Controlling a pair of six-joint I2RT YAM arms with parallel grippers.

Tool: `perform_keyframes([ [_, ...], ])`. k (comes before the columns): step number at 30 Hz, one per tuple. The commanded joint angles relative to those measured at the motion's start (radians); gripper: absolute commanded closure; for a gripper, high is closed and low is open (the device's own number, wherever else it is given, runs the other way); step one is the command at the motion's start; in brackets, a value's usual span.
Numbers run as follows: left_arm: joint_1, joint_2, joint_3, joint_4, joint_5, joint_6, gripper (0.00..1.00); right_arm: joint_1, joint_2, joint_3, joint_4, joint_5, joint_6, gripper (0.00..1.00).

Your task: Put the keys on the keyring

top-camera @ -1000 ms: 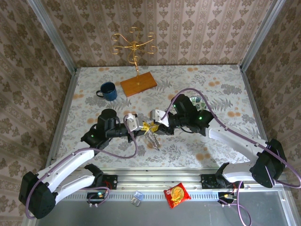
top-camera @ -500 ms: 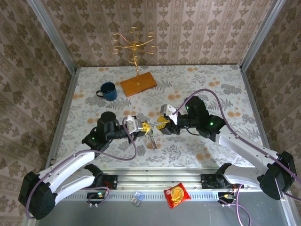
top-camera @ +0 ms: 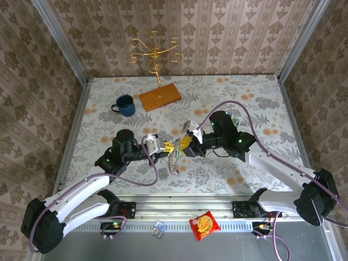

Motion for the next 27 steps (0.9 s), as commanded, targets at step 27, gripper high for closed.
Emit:
perform_keyframes([
  [27, -0.045, 0.002, -0.015, 0.072, -0.097, -0.032, 1.00, 0.018, -0.003, 0.030, -0.074, 0.024, 0.615, 0.75],
])
